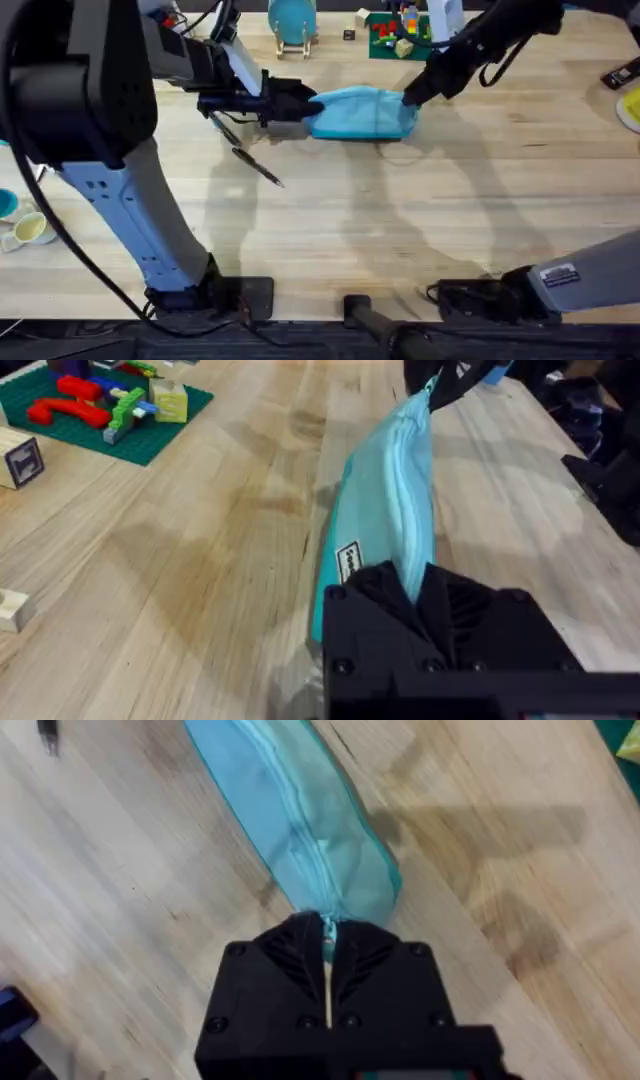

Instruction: Unzip the bag, pick up the pens from the table one at a time and place them inside, then zip the bag closed.

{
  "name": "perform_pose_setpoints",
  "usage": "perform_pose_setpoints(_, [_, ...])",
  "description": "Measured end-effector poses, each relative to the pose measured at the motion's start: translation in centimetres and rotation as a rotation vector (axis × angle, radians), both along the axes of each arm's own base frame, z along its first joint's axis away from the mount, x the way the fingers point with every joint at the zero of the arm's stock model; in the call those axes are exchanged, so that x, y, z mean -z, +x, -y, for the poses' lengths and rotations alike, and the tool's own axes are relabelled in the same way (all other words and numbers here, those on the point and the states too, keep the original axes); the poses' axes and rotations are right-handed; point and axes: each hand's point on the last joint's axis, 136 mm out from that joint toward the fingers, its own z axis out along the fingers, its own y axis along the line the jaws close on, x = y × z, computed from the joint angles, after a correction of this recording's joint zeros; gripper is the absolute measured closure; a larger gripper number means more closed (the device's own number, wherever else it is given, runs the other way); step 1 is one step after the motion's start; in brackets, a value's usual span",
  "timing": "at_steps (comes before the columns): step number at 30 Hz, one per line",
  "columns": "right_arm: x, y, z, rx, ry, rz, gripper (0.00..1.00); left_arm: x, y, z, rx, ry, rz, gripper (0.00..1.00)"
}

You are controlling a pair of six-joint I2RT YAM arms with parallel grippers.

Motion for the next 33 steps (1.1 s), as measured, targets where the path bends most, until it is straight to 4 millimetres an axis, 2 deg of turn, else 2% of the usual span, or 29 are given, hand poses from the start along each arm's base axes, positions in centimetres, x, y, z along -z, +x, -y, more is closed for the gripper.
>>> perform_pose_setpoints(8, [0.2,-0.7,0.3,0.009,-0.008,-0.035,0.97,0.0,0.0,0.0,0.001,-0.001,0.0,0.959])
perform_pose_setpoints(13, [0.3,-1.2,0.9,0.073,0.0,-0.088,0.97,-0.1,-0.1,0.2,0.006,-0.003,0.0,0.959])
perform_pose_setpoints(17, [0.0,-1.0,0.5,0.129,0.051,-0.107,0.97,0.0,-0.1,0.2,0.005,-0.002,0.001,0.959])
perform_pose_setpoints(22, [-0.6,0.4,-0.2,0.175,0.103,-0.074,0.97,0.0,0.0,0.0,0.0,0.003,0.004,0.959])
perform_pose_setpoints(27, [-0.9,1.5,-0.7,0.185,0.124,-0.034,0.97,0.1,0.1,-0.1,-0.003,0.004,0.003,0.959])
perform_pose_setpoints(33, [-1.1,1.7,-1.7,0.164,0.131,-0.011,0.97,0.1,0.1,-0.1,-0.004,0.009,0.003,0.959])
